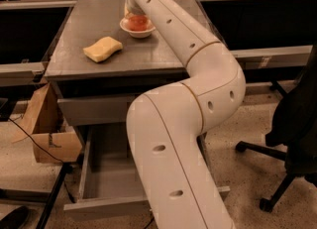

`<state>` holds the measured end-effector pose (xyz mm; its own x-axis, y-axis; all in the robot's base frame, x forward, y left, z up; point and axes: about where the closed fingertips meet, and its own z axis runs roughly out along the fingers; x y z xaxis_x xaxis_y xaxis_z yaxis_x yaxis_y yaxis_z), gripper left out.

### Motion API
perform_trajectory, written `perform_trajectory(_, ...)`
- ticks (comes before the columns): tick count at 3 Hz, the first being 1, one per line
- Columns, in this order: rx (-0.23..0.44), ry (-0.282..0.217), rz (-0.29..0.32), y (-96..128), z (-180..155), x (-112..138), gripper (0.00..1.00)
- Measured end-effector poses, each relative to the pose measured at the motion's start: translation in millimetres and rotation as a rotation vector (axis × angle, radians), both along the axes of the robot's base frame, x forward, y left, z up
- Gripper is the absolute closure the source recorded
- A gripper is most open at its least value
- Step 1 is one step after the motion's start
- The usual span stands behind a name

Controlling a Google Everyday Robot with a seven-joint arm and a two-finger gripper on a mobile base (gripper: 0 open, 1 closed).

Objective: Place apple into middle drawer

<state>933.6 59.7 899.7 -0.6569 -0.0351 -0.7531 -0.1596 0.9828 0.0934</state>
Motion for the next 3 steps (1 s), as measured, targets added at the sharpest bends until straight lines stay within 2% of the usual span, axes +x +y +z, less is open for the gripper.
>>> perform_trajectory(2, -0.019, -0.124, -0.034, -22.1, 68.4, -3.1, 1.00)
perform_trajectory(3, -0.018, -0.172, -0.021, -35.2, 105.3, -19.3, 1.00)
